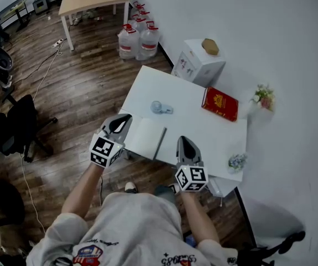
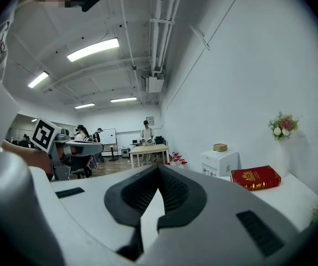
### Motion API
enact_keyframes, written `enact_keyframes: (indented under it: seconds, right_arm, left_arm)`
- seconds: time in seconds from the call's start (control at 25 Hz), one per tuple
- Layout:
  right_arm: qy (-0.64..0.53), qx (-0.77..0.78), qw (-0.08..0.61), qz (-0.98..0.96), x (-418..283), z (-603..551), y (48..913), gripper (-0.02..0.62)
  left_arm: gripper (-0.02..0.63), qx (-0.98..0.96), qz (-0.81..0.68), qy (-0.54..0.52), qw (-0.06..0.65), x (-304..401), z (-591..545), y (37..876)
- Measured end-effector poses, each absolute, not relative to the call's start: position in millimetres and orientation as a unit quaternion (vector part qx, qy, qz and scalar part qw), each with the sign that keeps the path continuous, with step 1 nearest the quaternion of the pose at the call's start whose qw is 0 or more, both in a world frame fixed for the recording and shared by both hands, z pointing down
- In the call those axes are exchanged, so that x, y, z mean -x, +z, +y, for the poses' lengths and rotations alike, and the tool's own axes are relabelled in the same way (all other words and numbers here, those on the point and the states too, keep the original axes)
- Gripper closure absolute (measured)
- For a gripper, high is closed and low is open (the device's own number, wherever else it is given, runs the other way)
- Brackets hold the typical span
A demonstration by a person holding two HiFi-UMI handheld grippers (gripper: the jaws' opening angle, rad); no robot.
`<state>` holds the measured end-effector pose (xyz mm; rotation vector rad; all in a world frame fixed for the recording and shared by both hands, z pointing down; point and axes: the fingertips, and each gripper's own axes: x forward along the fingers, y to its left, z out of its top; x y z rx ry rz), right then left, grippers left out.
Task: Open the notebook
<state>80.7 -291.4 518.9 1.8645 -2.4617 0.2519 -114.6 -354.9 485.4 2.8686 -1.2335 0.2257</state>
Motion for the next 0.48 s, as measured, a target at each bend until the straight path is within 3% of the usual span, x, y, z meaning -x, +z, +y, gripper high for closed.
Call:
enact_keyframes:
  seconds: [0.48]
  right_arm:
    - [0.076, -0.594, 0.031, -0.800, -70.3, -288.4, 518.0, 0.604]
  left_arm:
    - [0.598, -0.910, -0.408, 0.071, 0.023, 131.6, -346.6, 499.6]
